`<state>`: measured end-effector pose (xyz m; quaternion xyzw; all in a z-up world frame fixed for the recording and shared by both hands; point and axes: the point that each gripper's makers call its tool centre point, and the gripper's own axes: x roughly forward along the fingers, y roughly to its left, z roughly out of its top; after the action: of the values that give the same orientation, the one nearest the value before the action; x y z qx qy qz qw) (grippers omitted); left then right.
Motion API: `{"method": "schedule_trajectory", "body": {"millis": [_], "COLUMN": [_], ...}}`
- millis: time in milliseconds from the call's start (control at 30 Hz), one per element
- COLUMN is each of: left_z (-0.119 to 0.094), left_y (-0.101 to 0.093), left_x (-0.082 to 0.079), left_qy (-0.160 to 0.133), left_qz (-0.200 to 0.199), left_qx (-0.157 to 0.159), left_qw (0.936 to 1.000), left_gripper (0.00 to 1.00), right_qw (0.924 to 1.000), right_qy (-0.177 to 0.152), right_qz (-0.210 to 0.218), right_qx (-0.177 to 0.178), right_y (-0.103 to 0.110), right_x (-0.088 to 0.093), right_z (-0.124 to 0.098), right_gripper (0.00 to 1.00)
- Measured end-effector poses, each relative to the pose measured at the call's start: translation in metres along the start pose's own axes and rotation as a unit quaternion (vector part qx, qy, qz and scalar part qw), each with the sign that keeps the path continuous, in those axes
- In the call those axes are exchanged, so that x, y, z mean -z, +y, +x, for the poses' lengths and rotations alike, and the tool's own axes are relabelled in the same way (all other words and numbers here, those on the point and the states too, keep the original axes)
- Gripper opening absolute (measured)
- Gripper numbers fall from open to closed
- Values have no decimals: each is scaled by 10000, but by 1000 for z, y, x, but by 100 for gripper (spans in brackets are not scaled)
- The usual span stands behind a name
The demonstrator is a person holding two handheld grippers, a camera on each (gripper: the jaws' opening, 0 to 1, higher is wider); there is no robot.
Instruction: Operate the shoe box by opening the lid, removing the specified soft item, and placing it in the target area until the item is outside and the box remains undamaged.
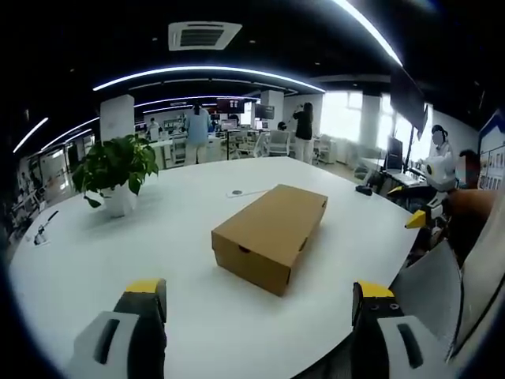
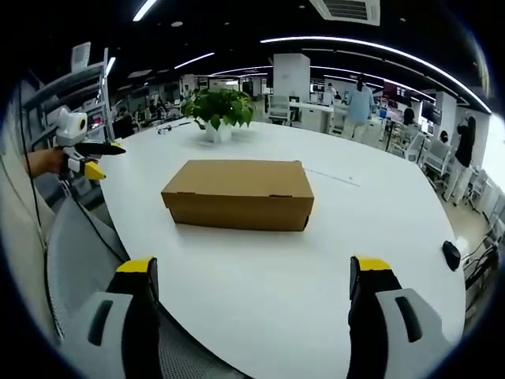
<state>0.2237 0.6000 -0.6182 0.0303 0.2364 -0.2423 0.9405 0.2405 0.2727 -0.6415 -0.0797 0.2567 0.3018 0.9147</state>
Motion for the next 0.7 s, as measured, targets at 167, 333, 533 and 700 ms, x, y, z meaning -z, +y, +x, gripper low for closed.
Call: {"method": "schedule_trajectory", "body": {"millis": [167,333,533,700], "left_z": [0,0,0,0], "left_y": [0,0,0,-1], "left_x": [0,-1,0,-1], "left_qy": [-3,-11,-10,-28], "left_qz": [17,20,30,12], "left_qx": [1,-9,-20,-17], "left_qw": [10000,10000,10000,10000], "left_gripper": [100,100,100,100], "right_qw": [10000,10000,10000,10000], "right_qy": [-3,-10,2,-11], "right_qz": [15,15,6,12], "right_qx": [18,20,24,28], "right_y": [-1,-1,-1,-3], "right_x": [1,1,1,1], "right_z": [-1,-1,-2,-3], "right_gripper": [96,96,96,96]}}
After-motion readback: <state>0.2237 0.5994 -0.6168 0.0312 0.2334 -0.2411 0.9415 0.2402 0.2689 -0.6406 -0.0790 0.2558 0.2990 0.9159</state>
